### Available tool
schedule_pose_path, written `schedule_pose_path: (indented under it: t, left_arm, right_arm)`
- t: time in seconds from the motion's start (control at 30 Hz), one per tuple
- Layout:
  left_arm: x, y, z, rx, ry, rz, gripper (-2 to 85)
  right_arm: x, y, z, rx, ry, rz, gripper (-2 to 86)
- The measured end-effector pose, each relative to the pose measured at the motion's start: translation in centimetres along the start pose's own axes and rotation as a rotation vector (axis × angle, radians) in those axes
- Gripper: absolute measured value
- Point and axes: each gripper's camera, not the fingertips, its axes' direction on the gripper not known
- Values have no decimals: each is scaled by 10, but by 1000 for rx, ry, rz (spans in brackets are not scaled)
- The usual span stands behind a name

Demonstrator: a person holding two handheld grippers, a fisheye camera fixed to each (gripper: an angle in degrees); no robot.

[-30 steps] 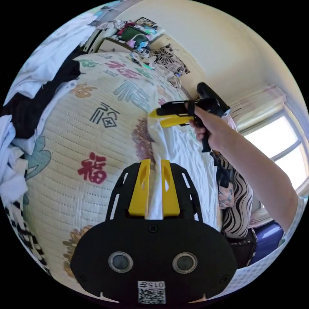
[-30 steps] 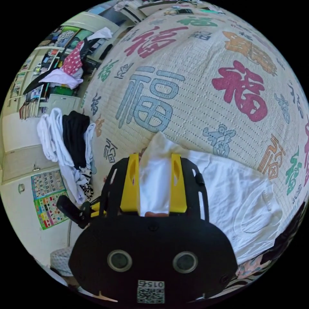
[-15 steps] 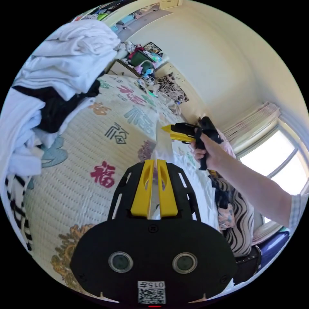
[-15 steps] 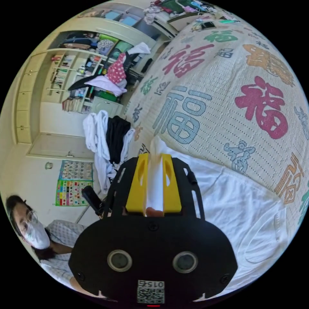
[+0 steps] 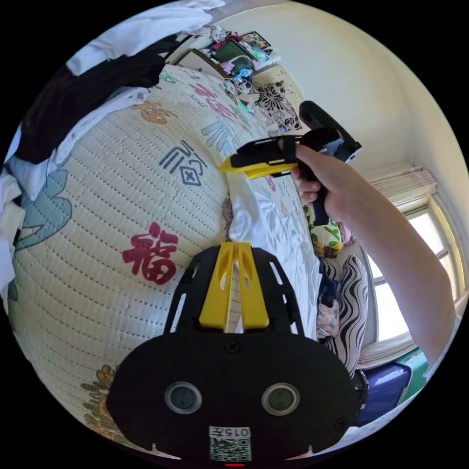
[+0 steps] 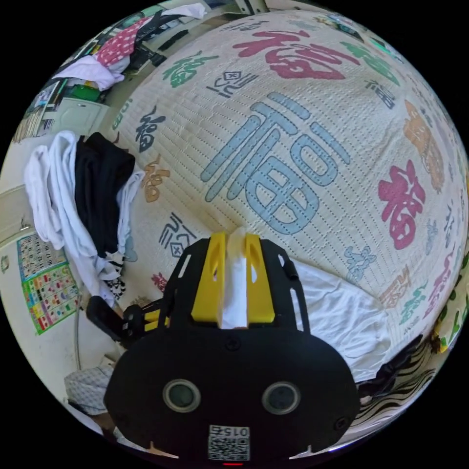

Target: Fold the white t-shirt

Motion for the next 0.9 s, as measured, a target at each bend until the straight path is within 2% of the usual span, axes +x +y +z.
schedule_pose_path:
  t: [0.1,0.2,0.3,0.37,0.47,0.6,0.7,0.77,0.9]
  left_arm:
    - [6,10,-10,66,-4,21,-6]
    - [18,19,-13,90,-13,45,-8]
    - [44,28,-13,116,-15,124,-8]
    - [68,36,-10,126,-4,200,-8]
    - [116,54,5,112,-42,362,-6]
    - [170,91,60,2,-124,553,0]
    - [183,116,110,-153,-132,597,17]
    - [185,127,127,-210,-103,595,33]
    - [192,131,127,-138,-98,574,44]
  right_arm:
    - [8,1,-7,28,10,-15,20]
    - [24,13,-27,112,-114,-44,7]
    - [57,43,-57,273,-288,-43,2]
    - [97,80,-77,410,-508,-43,1]
    - [146,136,-87,547,-655,-23,2]
    - [195,192,-76,592,-661,51,10]
    - [230,223,-52,538,-673,155,30]
    - [250,241,-43,509,-631,260,75]
    - [254,259,-60,595,-565,257,76]
